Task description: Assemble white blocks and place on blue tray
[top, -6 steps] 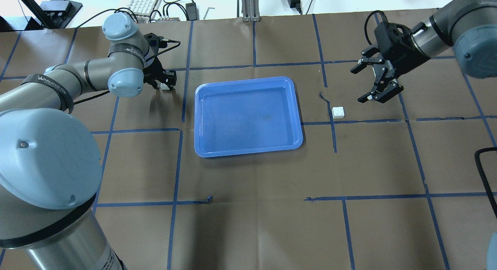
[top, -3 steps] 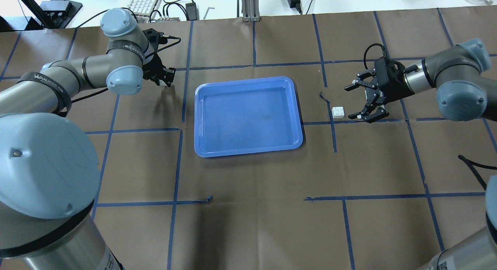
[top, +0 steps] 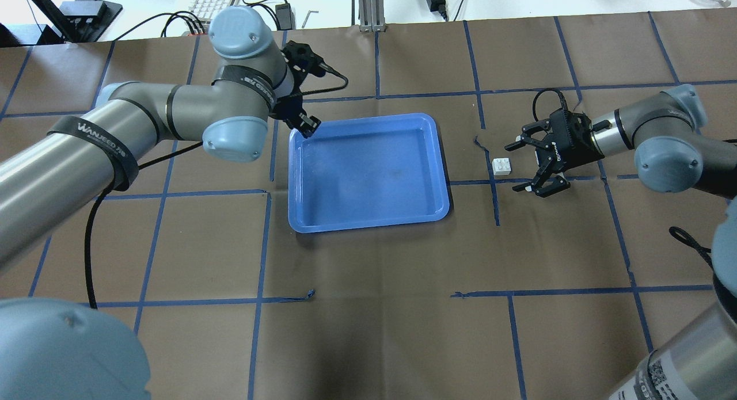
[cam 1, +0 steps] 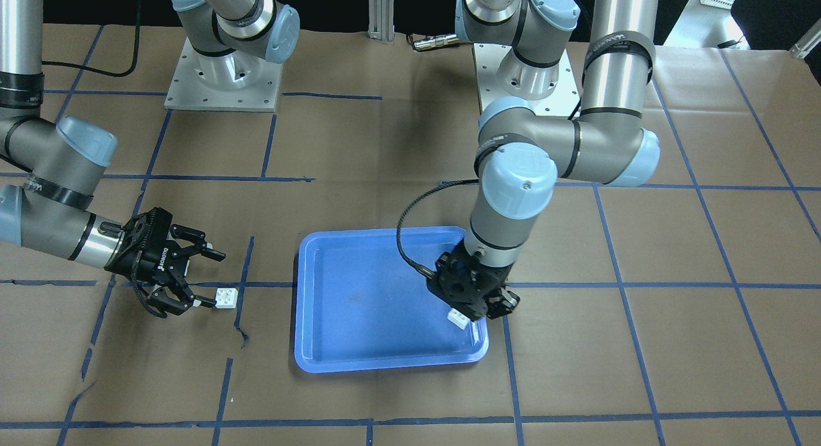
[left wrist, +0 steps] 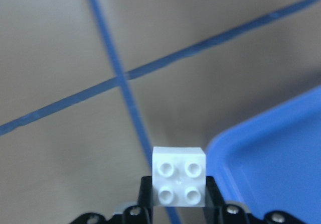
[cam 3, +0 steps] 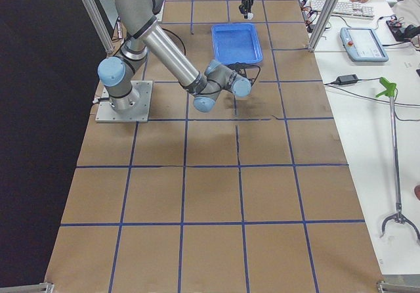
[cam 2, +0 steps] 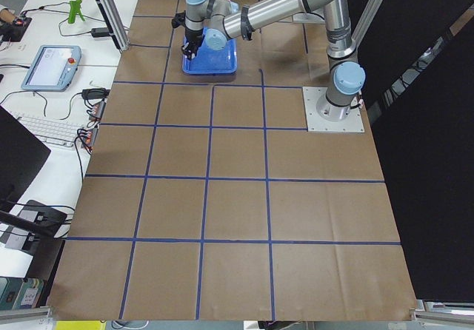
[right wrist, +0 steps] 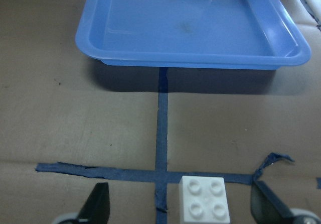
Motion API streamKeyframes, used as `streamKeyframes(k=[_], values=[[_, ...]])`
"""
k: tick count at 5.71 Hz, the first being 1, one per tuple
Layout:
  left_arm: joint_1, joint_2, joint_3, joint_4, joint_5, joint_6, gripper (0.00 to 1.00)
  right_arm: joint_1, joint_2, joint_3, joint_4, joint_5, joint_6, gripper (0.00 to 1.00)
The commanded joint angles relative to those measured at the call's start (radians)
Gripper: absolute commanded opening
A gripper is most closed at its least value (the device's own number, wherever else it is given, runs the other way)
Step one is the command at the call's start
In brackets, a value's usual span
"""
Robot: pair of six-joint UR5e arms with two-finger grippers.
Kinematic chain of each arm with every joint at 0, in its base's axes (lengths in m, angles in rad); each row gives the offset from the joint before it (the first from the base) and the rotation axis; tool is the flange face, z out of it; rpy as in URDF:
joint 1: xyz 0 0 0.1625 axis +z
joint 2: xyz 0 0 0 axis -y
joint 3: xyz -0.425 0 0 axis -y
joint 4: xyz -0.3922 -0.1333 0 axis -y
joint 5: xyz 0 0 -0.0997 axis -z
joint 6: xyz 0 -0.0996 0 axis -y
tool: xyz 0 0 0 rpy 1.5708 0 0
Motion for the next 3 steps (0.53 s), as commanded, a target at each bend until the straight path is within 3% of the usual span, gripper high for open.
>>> streamKeyframes(k=[1, 2, 3], values=[[-0.085, 0.002, -0.084, 0.001, 0.004, 0.37, 0.04, -0.001, 0.041, 0.0, -0.024, 0.0, -0.002, 1.0], [-0.087, -0.012, -0.086, 0.007, 0.004, 0.549, 0.04, -0.001, 0.044, 0.0, -0.023, -0.001, -0.002, 1.0], [-0.092, -0.033, -0.077, 0.012, 0.001, 0.59, 0.04, -0.001, 0.046, -0.005, -0.024, 0.0, -0.002, 0.94]])
